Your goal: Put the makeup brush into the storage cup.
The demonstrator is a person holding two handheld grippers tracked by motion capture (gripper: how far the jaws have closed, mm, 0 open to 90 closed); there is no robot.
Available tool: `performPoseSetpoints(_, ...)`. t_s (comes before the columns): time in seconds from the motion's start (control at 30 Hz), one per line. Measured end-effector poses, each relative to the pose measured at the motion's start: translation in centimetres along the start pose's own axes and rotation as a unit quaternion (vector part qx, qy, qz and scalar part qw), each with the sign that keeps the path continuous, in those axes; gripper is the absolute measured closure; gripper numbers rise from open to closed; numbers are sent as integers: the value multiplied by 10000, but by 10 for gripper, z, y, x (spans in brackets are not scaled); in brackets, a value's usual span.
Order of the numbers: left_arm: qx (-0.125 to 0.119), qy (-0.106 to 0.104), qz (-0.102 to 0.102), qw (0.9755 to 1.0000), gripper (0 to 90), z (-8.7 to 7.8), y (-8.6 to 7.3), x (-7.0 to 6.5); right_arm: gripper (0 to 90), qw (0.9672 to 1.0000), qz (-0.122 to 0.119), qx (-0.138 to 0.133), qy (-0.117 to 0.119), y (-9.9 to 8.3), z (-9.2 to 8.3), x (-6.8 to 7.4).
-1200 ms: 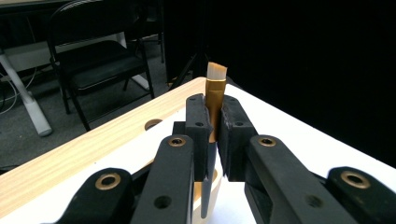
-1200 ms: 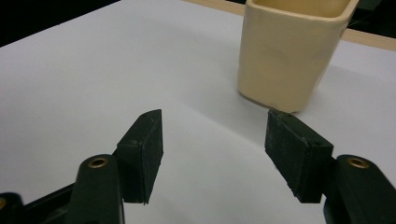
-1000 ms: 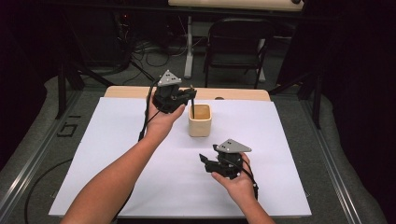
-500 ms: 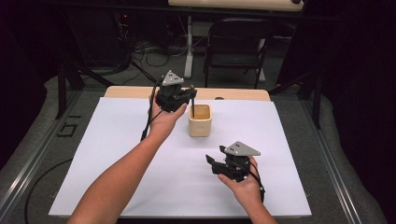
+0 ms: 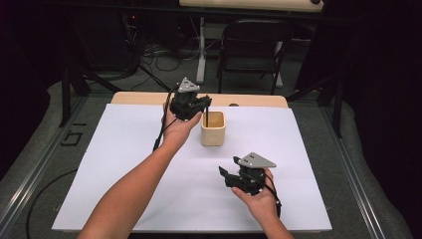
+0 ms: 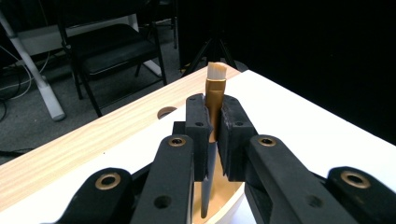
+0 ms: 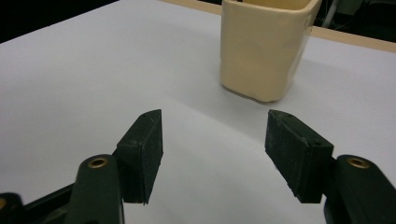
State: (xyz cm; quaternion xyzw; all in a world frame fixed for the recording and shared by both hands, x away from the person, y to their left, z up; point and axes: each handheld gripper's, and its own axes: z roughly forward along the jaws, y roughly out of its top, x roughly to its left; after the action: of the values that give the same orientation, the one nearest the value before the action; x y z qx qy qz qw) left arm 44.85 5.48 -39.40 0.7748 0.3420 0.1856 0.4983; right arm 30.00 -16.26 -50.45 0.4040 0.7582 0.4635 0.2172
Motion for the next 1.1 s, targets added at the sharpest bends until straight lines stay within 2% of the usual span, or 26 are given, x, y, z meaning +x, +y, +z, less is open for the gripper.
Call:
performPoseSetpoints(0.07, 7, 6, -7, 10000, 839, 1, 0, 0, 370, 10000, -5, 3, -3, 0, 0, 0)
performPoseSetpoints(0.1, 30, 3, -19, 10000, 839, 2, -1, 0, 370, 9999, 47, -115, 12, -1, 2, 1)
performPoseSetpoints(0.2, 97, 3, 16, 10000, 839, 5, -2, -1, 370, 10000, 4, -26, 18, -1, 1, 0)
performPoseSetpoints(0.3, 121, -10, 17, 9999, 839, 8, -3, -1, 370, 9999, 15, -127, 21, -1, 3, 0)
performPoseSetpoints(0.33, 145, -2, 20, 9999, 839, 9, -3, -1, 370, 10000, 7, -59, 33, -1, 2, 0)
performPoseSetpoints(0.5, 219, 14, 4, 9998, 839, 14, -5, 0, 370, 9999, 17, -135, 31, -2, 3, 0)
performPoseSetpoints(1.1, 425, 72, -21, 9991, 839, 27, -13, 0, 370, 9999, 27, -95, 37, -2, 3, 0)
